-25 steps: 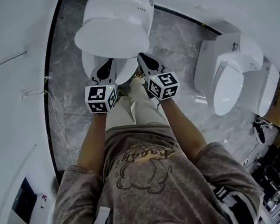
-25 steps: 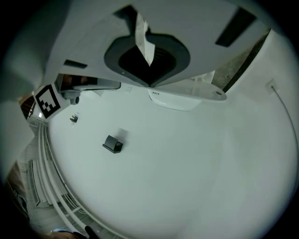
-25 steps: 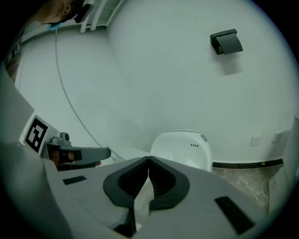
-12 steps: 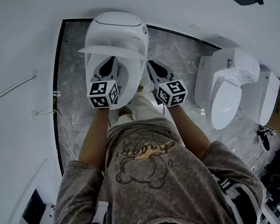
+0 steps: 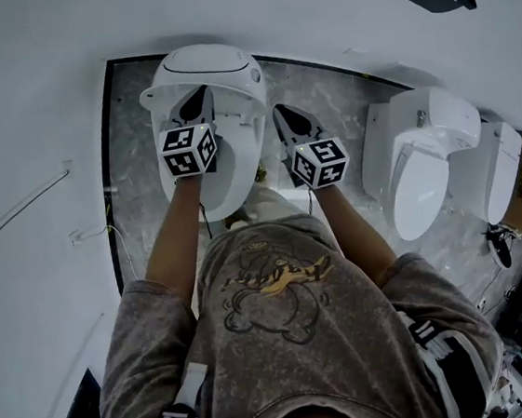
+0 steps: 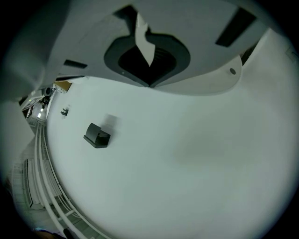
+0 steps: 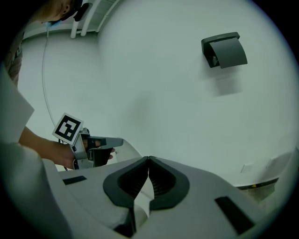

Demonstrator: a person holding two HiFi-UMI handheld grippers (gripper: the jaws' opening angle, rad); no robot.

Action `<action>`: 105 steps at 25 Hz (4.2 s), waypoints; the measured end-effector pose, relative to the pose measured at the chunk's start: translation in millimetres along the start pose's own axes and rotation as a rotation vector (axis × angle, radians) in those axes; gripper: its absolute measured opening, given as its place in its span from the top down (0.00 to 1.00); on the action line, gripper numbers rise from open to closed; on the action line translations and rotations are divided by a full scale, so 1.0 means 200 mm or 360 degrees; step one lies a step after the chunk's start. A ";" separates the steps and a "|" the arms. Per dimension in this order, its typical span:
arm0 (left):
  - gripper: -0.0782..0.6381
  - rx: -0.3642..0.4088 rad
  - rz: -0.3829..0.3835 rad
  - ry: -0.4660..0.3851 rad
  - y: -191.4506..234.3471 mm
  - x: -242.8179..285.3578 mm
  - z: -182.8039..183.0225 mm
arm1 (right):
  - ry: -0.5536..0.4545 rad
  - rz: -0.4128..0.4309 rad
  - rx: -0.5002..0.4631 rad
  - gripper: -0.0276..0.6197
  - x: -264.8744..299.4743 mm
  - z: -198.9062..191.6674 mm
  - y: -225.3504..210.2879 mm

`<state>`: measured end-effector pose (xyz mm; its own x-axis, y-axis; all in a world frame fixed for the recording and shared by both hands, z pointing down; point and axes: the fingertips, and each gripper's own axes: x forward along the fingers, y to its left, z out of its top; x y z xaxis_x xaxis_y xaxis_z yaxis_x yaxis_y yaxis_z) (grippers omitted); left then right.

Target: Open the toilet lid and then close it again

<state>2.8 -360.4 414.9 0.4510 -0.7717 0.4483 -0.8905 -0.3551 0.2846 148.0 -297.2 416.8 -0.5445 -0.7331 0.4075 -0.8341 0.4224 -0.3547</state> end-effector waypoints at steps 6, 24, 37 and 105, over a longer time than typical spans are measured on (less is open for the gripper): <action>0.88 0.0068 0.0009 -0.0025 0.01 0.03 0.11 | -0.0035 0.0001 0.0027 0.91 0.07 0.07 -0.02; 0.52 0.0357 -0.0098 0.0185 0.07 0.24 0.22 | 0.0110 0.0228 0.0101 0.55 0.50 0.16 0.06; 0.52 0.0322 -0.0145 0.0233 0.07 0.12 0.18 | 0.0165 0.0272 0.0143 0.55 0.51 0.07 0.20; 0.57 -0.0335 0.0169 0.0929 0.38 -0.98 -2.72 | 0.1188 0.0559 0.0139 0.64 0.04 -2.65 0.90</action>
<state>-119.9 51.4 810.1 0.3722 -0.3610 0.8550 -0.9281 -0.1352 0.3470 -51.9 55.6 801.9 -0.7129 -0.0070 0.7012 -0.6117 0.4951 -0.6169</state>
